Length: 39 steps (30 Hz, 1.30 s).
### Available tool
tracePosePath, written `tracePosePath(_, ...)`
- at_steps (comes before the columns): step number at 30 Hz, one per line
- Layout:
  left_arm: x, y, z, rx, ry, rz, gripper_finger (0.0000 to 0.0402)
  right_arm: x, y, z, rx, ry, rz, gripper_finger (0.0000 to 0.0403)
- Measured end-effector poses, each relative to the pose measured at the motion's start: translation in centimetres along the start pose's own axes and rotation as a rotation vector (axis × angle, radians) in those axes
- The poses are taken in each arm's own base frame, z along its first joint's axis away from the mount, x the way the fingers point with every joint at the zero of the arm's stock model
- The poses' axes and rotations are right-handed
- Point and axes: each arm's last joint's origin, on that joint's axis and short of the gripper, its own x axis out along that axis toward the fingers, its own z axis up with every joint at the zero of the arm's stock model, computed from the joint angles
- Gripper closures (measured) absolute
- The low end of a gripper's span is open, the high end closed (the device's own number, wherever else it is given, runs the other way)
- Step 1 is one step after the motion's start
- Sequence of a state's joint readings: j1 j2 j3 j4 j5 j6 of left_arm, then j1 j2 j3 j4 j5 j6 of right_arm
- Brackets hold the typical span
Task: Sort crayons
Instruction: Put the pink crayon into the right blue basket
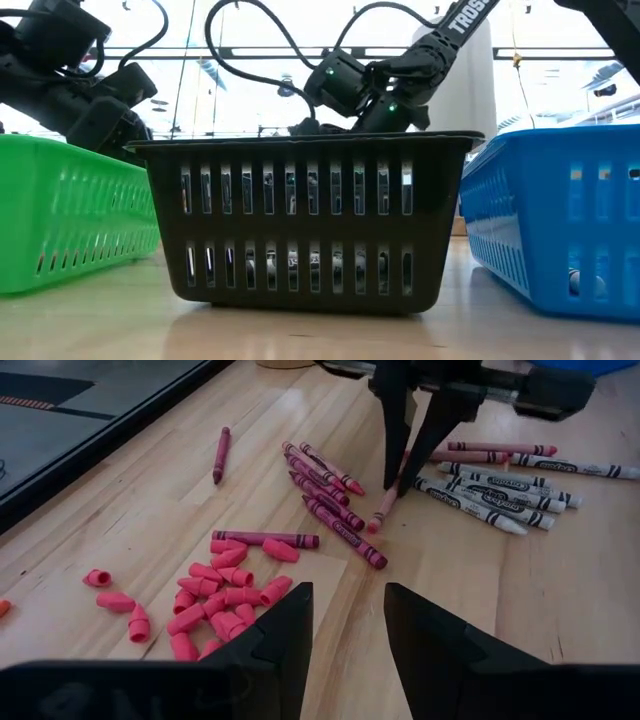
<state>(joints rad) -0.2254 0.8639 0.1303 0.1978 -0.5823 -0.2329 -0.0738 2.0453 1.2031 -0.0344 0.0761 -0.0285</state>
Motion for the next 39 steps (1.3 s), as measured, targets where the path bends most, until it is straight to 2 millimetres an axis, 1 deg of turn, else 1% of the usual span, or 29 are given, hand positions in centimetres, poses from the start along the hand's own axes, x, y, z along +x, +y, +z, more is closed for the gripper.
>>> tracePosePath(5,0.0,0.0,0.0,0.0,0.0,0.0,0.0264,-2.1,-0.1,1.1,0.024,-0.023,0.001,0.0374)
tracePosePath(8,0.0,0.0,0.0,0.0,0.0,0.0,0.0264,-3.3,0.0,1.3,0.028,-0.003,0.001,0.0374)
tracePosePath(12,0.0,0.0,0.0,0.003,0.004,0.001,0.0264,-5.5,0.8,1.7,0.028,0.024,-0.017,0.0374)
tracePosePath(17,0.0,0.0,-0.1,0.0,0.006,0.001,0.0264,-8.3,1.9,1.4,0.032,0.106,-0.012,0.0374)
tracePosePath(24,0.0,0.0,-0.1,-0.003,0.007,0.002,0.0264,-12.0,3.7,0.4,0.031,0.24,0.008,0.0374)
tracePosePath(32,0.0,0.0,-0.1,-0.006,0.007,0.001,0.0264,-16.4,5.7,-1.9,-0.034,0.464,0.045,0.0374)
tracePosePath(39,0.0,0.0,-0.1,-0.006,0.007,0.001,0.0264,-19.8,6.7,-3.5,0.011,0.612,0.026,0.0374)
